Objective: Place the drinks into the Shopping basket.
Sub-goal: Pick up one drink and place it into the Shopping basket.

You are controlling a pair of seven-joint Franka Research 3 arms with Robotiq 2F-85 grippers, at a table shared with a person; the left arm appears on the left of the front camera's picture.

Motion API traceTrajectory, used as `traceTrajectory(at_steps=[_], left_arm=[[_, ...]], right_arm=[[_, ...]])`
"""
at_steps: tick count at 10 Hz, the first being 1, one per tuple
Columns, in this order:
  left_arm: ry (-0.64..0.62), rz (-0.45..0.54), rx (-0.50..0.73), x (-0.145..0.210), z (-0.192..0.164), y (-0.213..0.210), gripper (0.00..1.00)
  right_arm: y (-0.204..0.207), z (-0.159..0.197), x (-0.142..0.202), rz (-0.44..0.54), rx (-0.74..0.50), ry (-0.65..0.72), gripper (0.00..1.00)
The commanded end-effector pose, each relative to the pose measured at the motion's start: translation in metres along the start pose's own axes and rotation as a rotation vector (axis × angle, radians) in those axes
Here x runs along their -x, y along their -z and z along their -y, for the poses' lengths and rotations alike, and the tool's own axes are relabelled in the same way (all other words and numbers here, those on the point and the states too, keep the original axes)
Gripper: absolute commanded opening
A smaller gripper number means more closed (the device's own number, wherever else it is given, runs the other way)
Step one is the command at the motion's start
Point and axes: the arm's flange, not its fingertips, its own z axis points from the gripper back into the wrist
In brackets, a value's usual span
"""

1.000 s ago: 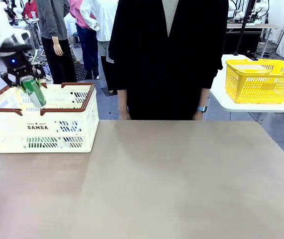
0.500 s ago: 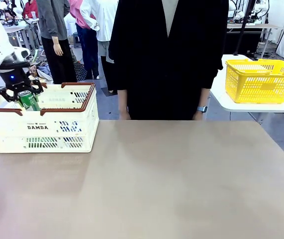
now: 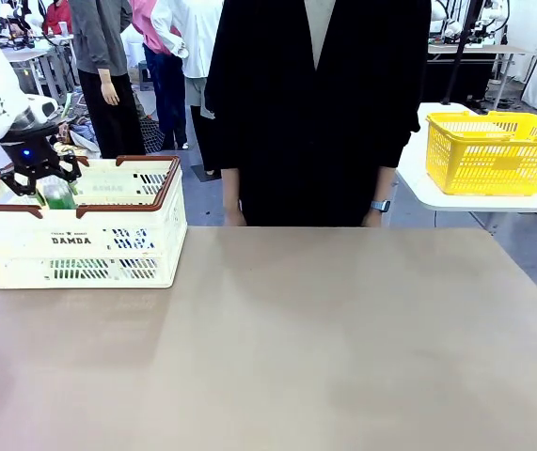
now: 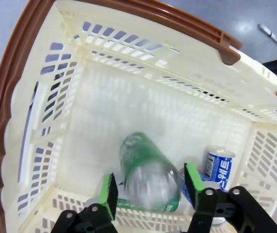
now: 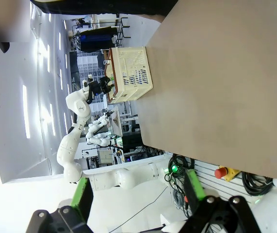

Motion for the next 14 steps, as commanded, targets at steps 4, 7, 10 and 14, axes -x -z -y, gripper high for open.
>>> traceTrajectory(at_steps=[4,7,10,14], left_arm=[[0.015,0.039,-0.012,0.002,-0.003,-0.007,1.00],[0.014,0.050,0.054,0.001,-0.003,-0.038,1.00],[0.051,-0.114,0.272,0.048,0.010,-0.146,1.00],[0.242,-0.706,0.815,0.136,-0.065,-0.206,1.00]], right_arm=[[-0.002,-0.004,0.002,-0.008,0.005,0.016,1.00],[-0.002,-0.004,0.002,-0.008,0.005,0.016,1.00],[-0.002,-0.004,0.002,-0.008,0.005,0.016,1.00],[-0.002,-0.004,0.002,-0.008,0.005,0.016,1.00]])
